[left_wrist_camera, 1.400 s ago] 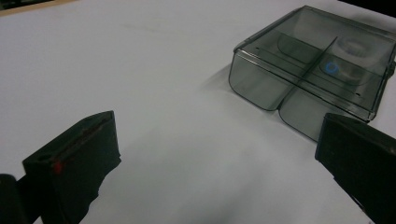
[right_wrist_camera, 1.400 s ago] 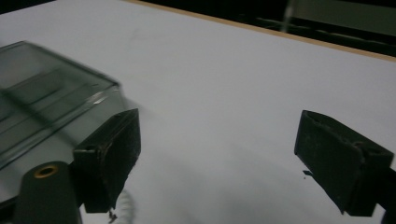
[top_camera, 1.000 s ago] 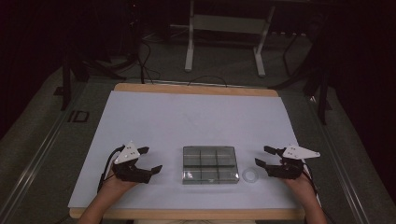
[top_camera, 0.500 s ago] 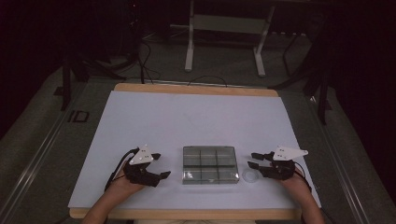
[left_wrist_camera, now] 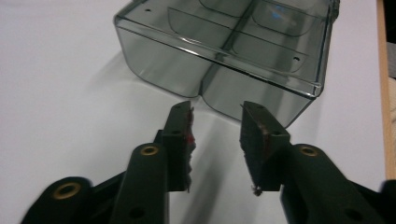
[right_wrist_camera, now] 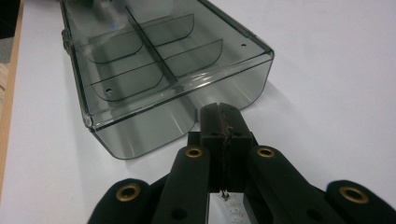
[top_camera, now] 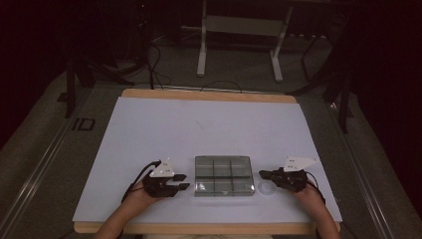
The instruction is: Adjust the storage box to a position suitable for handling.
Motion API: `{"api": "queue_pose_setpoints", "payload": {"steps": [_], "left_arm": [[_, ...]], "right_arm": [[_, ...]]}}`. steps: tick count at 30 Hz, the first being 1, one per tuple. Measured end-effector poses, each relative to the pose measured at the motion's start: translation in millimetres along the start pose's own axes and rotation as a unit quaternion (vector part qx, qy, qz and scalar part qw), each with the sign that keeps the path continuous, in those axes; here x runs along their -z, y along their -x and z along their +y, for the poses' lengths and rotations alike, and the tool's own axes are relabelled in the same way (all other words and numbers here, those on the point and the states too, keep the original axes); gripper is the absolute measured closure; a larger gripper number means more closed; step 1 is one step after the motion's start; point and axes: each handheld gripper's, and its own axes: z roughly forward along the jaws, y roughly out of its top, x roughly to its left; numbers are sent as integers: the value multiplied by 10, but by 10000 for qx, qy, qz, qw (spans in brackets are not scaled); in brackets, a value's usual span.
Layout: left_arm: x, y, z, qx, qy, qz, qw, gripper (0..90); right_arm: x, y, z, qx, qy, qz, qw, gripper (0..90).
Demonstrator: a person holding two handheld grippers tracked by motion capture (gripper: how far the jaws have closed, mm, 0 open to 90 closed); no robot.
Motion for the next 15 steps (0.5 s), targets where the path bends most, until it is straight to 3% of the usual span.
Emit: {"api": "queue_pose_setpoints", "payload": {"steps": [11, 15], "left_arm": [[-72, -10, 16, -83, 58, 40, 9999, 890], [-114, 6, 35, -176, -66, 9, 9998, 900]], "right_arm": [[-114, -44, -29, 38, -142, 163, 9998, 898], [-165, -61, -40, 66, -264, 205, 9994, 898]]}}
